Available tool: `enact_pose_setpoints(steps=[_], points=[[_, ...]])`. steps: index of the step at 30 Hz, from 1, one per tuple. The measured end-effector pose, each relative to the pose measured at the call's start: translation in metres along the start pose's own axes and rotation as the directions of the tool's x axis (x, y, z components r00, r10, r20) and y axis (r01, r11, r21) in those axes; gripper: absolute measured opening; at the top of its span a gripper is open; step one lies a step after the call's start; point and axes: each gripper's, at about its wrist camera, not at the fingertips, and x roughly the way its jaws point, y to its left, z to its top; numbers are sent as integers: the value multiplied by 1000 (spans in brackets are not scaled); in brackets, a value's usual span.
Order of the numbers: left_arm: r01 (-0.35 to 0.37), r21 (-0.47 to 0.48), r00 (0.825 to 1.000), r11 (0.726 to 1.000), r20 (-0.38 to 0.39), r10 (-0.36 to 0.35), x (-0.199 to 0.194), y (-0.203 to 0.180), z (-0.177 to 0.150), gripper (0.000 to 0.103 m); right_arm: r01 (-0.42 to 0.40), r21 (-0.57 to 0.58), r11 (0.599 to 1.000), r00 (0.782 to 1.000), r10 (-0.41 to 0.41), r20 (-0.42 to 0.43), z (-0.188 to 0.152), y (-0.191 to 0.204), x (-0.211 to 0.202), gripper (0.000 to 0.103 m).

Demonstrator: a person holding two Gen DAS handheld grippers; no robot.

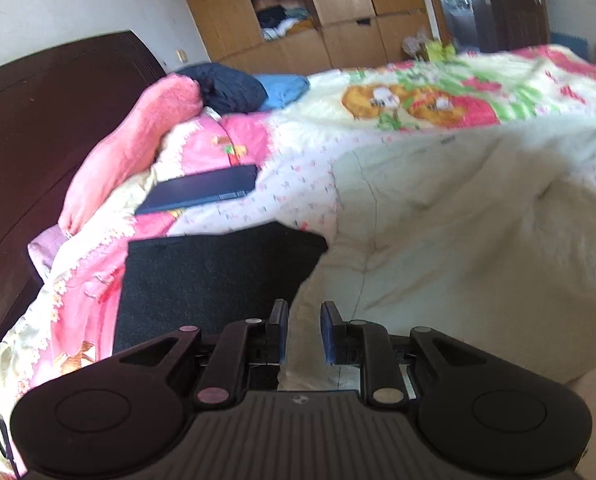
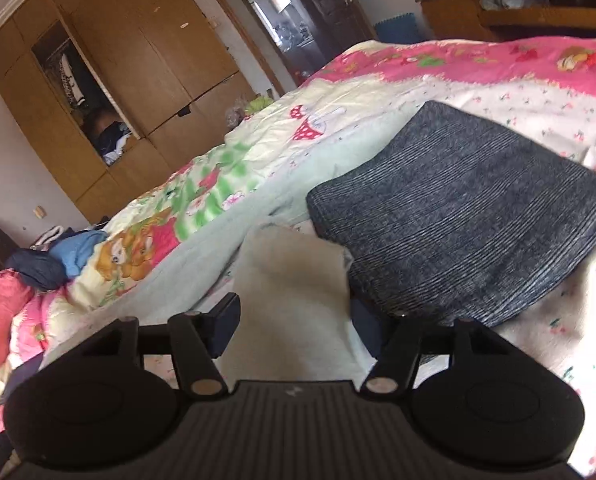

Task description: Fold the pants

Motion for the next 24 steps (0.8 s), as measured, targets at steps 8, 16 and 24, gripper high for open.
enact_pose_setpoints(steps=[8, 16, 24], points=[[122, -6, 991, 993, 62, -121, -3, -35, 19, 36, -77, 126, 989, 988, 92, -121, 12, -17, 27, 57], [210, 55, 977, 976, 14, -211, 11, -78, 17, 36, -145, 146, 979, 974, 167, -154, 29, -23, 62, 19], [244, 95, 969, 965, 25, -247, 1, -104, 27, 37, -269, 220, 938, 957, 234, 173, 72, -23, -12, 3]])
